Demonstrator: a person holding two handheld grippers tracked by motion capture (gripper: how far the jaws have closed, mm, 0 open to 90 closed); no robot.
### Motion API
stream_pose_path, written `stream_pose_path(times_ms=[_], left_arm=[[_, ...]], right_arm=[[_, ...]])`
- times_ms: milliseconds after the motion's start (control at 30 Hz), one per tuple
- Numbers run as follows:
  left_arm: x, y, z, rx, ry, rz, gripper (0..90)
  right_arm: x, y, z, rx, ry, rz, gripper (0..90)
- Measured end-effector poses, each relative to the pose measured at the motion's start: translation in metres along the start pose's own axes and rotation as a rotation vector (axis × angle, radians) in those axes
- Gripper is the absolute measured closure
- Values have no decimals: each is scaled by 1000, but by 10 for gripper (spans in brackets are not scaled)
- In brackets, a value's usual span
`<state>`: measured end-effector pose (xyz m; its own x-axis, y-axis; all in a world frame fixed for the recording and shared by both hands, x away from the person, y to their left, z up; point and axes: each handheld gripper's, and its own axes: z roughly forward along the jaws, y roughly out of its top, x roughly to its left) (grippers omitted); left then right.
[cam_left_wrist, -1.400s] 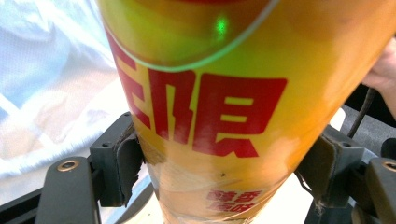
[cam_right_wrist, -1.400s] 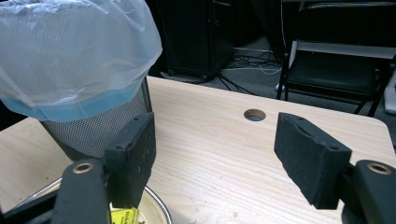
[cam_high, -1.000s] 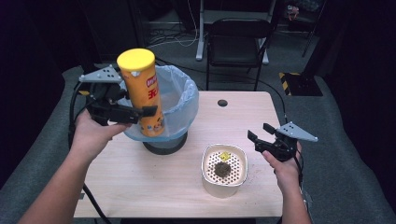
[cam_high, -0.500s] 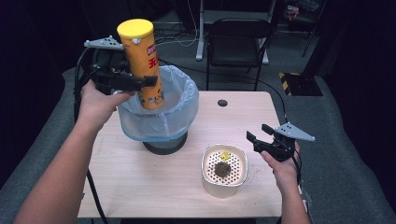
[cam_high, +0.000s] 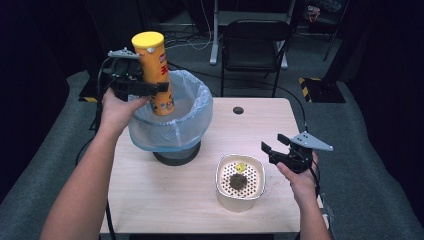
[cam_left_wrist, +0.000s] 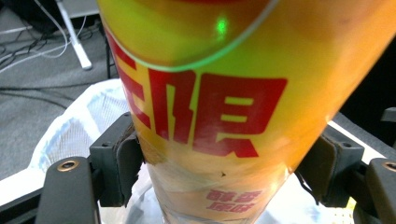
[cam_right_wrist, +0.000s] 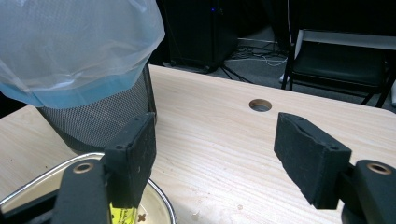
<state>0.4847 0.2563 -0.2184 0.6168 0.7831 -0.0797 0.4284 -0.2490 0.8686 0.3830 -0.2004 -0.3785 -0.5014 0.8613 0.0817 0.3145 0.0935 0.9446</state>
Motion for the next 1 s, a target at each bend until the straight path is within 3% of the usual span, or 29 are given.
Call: stream_pose_path(times_ms=[233, 400, 467, 500, 567, 600, 667, 700, 867, 900, 1000], left_arm=[[14, -17, 17, 47, 1, -56, 239], [16, -21, 21, 69, 15, -54, 238], [13, -21, 21, 62, 37, -63, 198], [13, -21, 21, 62, 37, -63, 135], [14, -20, 18, 58, 57, -54, 130], [13, -21, 20, 67, 92, -33, 94], [14, -22, 20, 91, 71, -38, 74], [15, -23, 20, 96, 84, -41, 71], [21, -30, 10, 75, 90, -68, 74], [22, -32, 7, 72, 72, -79, 78], [23, -36, -4, 41, 60, -70, 100]], right_arm=[[0, 0, 0, 3, 1, 1, 292], [0, -1, 0, 4, -1, 1, 292], [1, -1, 1, 7, 0, -3, 292], [1, -1, 1, 6, 1, -5, 292], [1, 0, 1, 3, 4, -8, 292], [1, 0, 1, 5, 2, -5, 292], [1, 0, 1, 5, 1, -4, 292], [1, 0, 0, 4, 1, -4, 292], [1, 0, 0, 3, 1, -1, 292], [1, 0, 0, 4, 1, -2, 292], [0, -1, 0, 5, 0, -3, 292]])
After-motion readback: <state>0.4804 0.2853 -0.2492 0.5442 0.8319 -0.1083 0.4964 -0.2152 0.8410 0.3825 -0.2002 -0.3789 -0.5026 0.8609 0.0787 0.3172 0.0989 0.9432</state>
